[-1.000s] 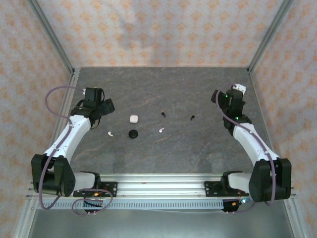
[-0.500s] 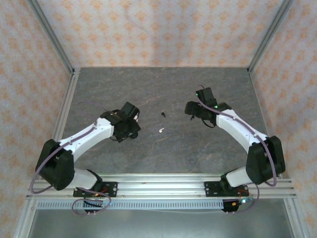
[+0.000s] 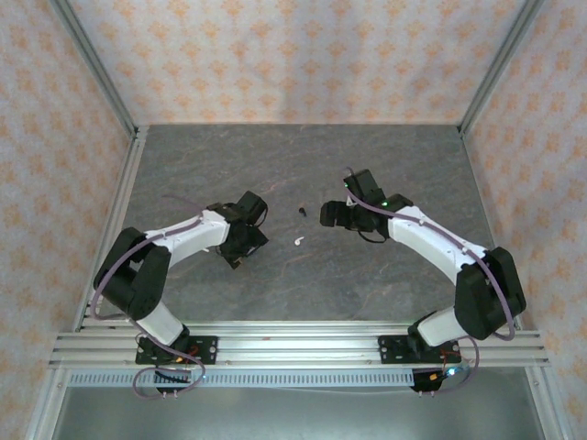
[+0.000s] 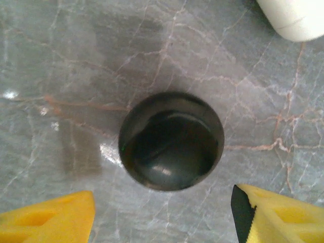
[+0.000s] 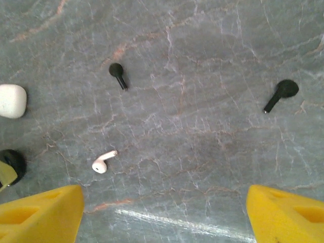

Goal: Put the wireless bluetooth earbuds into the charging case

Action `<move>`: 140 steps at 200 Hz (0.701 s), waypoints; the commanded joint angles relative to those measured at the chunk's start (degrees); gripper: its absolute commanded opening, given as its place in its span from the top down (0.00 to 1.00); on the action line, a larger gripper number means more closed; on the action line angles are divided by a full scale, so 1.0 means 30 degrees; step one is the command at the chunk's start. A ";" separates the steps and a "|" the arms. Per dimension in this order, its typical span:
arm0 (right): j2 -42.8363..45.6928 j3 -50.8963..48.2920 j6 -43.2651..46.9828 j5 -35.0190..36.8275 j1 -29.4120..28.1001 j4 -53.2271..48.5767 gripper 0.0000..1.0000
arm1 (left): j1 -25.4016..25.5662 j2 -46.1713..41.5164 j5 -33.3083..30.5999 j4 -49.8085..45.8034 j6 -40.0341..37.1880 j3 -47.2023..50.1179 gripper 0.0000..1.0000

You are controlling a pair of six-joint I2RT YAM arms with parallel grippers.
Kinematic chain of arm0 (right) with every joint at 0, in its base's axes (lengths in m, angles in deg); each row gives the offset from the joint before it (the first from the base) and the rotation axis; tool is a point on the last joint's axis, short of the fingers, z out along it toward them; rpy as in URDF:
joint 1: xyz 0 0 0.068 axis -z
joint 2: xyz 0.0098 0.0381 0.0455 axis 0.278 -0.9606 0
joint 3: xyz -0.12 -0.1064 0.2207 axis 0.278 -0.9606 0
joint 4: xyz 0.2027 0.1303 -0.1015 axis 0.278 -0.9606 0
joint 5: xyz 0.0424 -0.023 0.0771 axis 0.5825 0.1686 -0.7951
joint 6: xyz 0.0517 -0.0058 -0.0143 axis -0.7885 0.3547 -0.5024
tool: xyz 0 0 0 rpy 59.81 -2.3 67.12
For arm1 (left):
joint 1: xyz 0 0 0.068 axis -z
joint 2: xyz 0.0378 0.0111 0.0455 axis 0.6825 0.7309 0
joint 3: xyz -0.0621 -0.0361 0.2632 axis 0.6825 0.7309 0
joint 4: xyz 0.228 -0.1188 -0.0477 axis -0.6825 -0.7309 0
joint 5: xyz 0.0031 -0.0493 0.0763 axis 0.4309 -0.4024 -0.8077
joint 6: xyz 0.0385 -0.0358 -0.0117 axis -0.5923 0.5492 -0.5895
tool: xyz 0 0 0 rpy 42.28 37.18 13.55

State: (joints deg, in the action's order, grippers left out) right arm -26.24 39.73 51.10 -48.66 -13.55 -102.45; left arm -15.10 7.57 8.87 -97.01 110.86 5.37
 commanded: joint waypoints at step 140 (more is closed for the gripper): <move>-0.1132 0.1483 -0.0299 -0.0521 -0.0092 0.0013 0.16 | -0.1356 0.2273 0.0492 -0.0294 -0.2677 -0.1872 0.35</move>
State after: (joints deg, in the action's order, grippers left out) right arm -29.00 42.24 50.88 -50.19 -13.57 -102.41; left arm -19.05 12.96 10.71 -95.70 105.62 1.20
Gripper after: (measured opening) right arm 0.837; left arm 0.672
